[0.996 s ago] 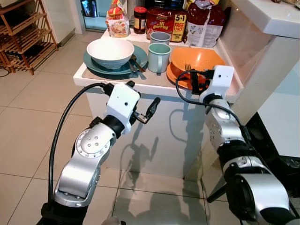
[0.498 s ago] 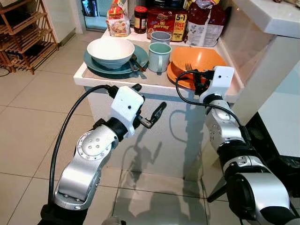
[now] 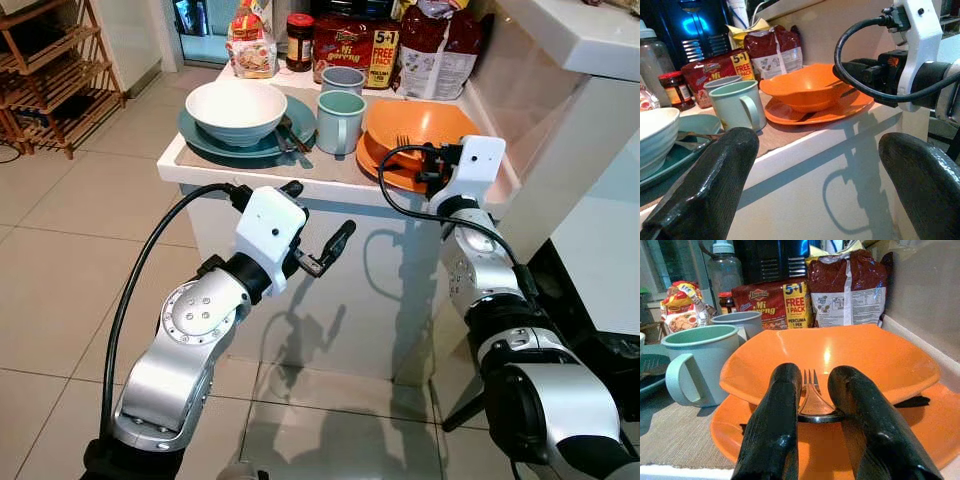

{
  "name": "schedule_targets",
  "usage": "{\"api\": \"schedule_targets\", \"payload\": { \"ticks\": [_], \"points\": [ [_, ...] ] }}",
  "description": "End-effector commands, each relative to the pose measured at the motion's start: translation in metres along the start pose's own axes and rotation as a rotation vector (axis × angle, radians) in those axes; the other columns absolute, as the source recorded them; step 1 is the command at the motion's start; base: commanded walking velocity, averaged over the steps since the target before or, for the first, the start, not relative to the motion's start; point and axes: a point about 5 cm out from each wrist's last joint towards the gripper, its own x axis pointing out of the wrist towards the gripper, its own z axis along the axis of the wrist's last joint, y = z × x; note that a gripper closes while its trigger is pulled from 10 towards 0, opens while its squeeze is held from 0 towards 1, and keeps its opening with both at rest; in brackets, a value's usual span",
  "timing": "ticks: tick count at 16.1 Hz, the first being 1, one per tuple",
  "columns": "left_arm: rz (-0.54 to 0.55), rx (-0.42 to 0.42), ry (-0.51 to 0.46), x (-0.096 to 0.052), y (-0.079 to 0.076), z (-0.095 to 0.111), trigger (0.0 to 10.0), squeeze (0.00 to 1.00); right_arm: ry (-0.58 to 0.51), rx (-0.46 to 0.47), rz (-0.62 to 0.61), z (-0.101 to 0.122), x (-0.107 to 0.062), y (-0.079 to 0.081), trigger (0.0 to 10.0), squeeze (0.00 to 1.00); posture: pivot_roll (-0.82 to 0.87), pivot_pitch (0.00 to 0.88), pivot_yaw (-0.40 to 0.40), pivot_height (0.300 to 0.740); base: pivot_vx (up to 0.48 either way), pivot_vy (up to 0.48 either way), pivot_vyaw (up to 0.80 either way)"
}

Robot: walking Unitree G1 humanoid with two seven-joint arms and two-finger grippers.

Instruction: Setting the table

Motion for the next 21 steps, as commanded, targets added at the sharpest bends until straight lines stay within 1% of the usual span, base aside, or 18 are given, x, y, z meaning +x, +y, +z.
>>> {"api": "schedule_targets", "payload": {
  "ticks": [1,6,9,10,13,14,16,17,18,19,20,21],
  "points": [
    [-0.024,0.009,0.006,0.001,-0.004,-0.002,10.0,0.0,-0.023,0.008,-0.02,0.005,0.002,-0.006,0.0,0.0,0.09,0.0,-0.052,0.74,0.0,0.0,0.0],
    [-0.021,0.022,0.004,0.001,-0.003,-0.001,10.0,0.0,-0.032,0.012,-0.016,0.006,0.002,-0.005,0.0,0.0,0.09,0.0,-0.05,0.74,0.0,0.0,0.0],
    [-0.01,0.033,-0.001,0.001,-0.002,0.0,10.0,0.0,-0.067,0.013,-0.021,0.011,0.002,-0.006,0.0,0.0,0.09,0.0,-0.05,0.74,0.0,0.0,0.0],
    [0.015,0.045,-0.007,0.002,0.0,0.0,10.0,0.0,-0.082,0.013,-0.023,0.013,0.002,-0.006,0.0,0.0,0.09,0.0,-0.046,0.74,0.0,0.0,0.0],
    [0.092,0.053,-0.015,0.003,0.008,0.001,10.0,0.0,-0.146,0.016,-0.04,0.024,0.001,-0.008,0.0,0.0,0.09,0.0,-0.052,0.74,0.0,0.0,0.0],
    [0.119,0.052,-0.021,0.003,0.011,0.002,10.0,0.0,-0.204,0.017,-0.045,0.034,-0.001,-0.009,0.0,0.0,0.09,0.0,-0.055,0.74,0.0,0.0,0.0],
    [0.133,0.026,-0.01,0.002,0.012,0.001,10.0,0.0,-0.251,0.025,-0.035,0.042,-0.006,-0.006,0.0,0.0,0.1,0.0,-0.056,0.74,0.0,0.0,0.0],
    [0.172,0.04,-0.009,0.001,0.015,0.0,10.0,0.0,-0.301,0.012,-0.012,0.05,-0.015,-0.004,0.0,0.0,0.09,0.0,-0.053,0.74,0.0,0.0,0.0],
    [0.214,0.033,-0.002,-0.001,0.018,-0.001,10.0,0.0,-0.356,-0.007,0.028,0.059,-0.03,-0.001,0.0,0.0,0.09,0.0,-0.048,0.74,0.0,0.0,0.0],
    [0.234,0.009,-0.006,-0.003,0.02,-0.002,10.0,0.0,-0.418,-0.023,0.096,0.067,-0.05,0.003,0.0,0.0,0.09,0.0,-0.046,0.74,0.0,0.0,0.0],
    [0.238,0.002,-0.01,-0.004,0.021,-0.002,10.0,0.0,-0.436,-0.027,0.125,0.07,-0.058,0.005,0.0,0.0,0.09,0.0,-0.046,0.74,0.0,0.0,0.0],
    [0.252,0.011,-0.008,-0.006,0.022,-0.002,10.0,0.0,-0.474,0.002,0.193,0.076,-0.084,0.008,1.6,0.0,0.09,0.0,-0.041,0.74,0.0,0.0,0.0]
  ]
}}
